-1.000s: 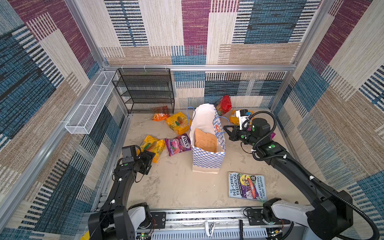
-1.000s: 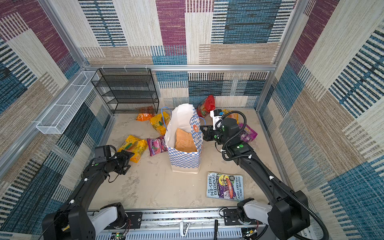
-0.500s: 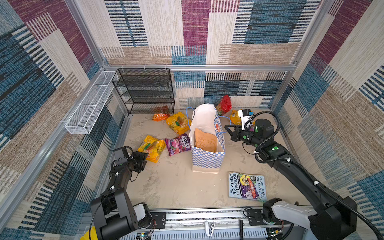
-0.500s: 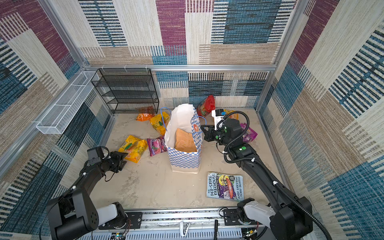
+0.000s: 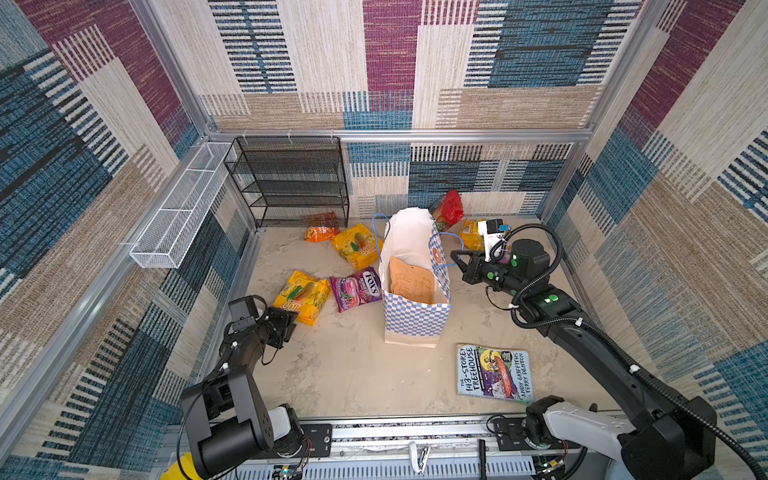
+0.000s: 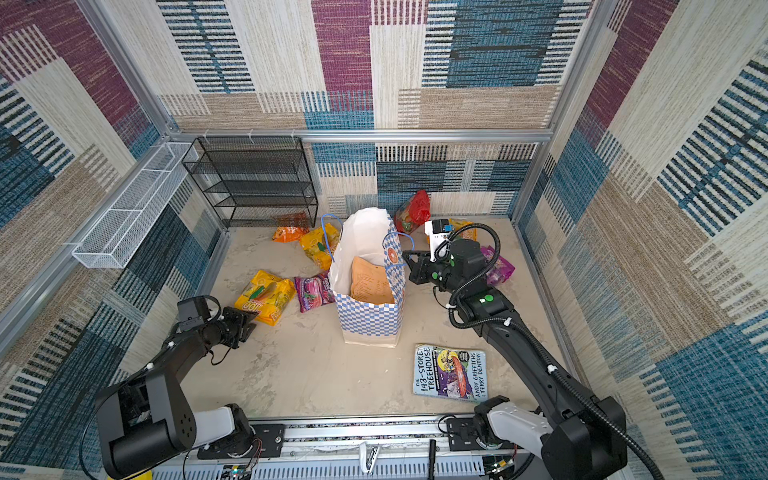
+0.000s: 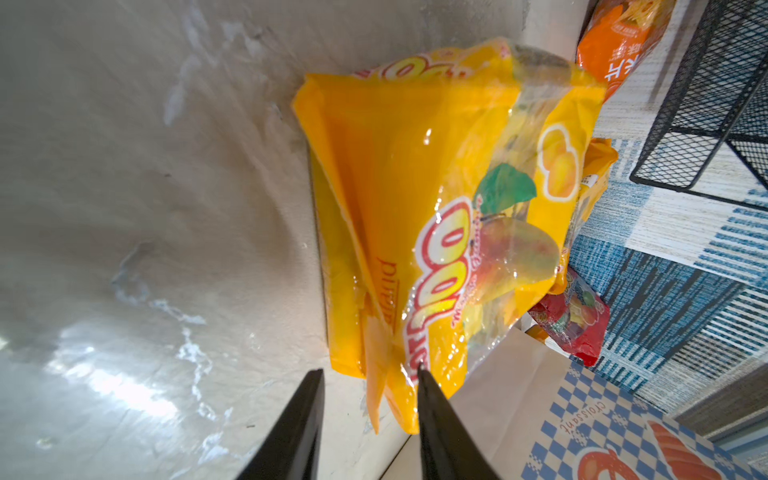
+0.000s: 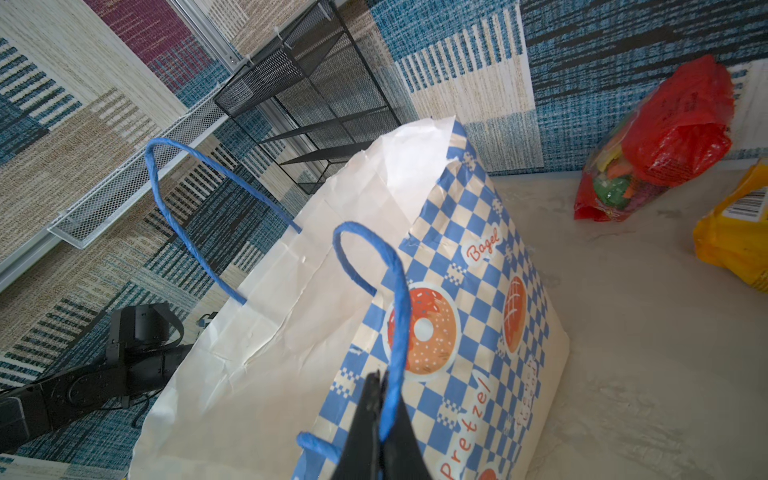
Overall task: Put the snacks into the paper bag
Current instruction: 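Grasp the yellow LOT100 bag by its top edge with left gripper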
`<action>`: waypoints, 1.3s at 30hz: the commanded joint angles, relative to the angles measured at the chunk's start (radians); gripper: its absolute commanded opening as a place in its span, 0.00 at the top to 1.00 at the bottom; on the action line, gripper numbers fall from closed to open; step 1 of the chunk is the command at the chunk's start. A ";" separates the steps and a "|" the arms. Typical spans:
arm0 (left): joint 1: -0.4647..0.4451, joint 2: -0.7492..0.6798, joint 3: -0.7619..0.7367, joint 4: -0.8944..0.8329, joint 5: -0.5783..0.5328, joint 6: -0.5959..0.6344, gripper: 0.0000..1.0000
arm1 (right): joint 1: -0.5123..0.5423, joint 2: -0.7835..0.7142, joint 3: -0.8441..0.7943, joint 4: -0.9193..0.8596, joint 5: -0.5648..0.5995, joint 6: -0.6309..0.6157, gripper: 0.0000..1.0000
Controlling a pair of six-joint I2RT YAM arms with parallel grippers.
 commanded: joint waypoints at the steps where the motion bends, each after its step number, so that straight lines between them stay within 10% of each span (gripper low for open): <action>1: 0.004 0.022 -0.005 0.049 0.027 0.032 0.62 | 0.001 0.002 -0.002 0.030 0.001 -0.003 1.00; 39: 0.014 0.142 -0.090 0.321 -0.028 -0.062 0.83 | 0.000 0.007 -0.008 0.036 -0.003 0.002 1.00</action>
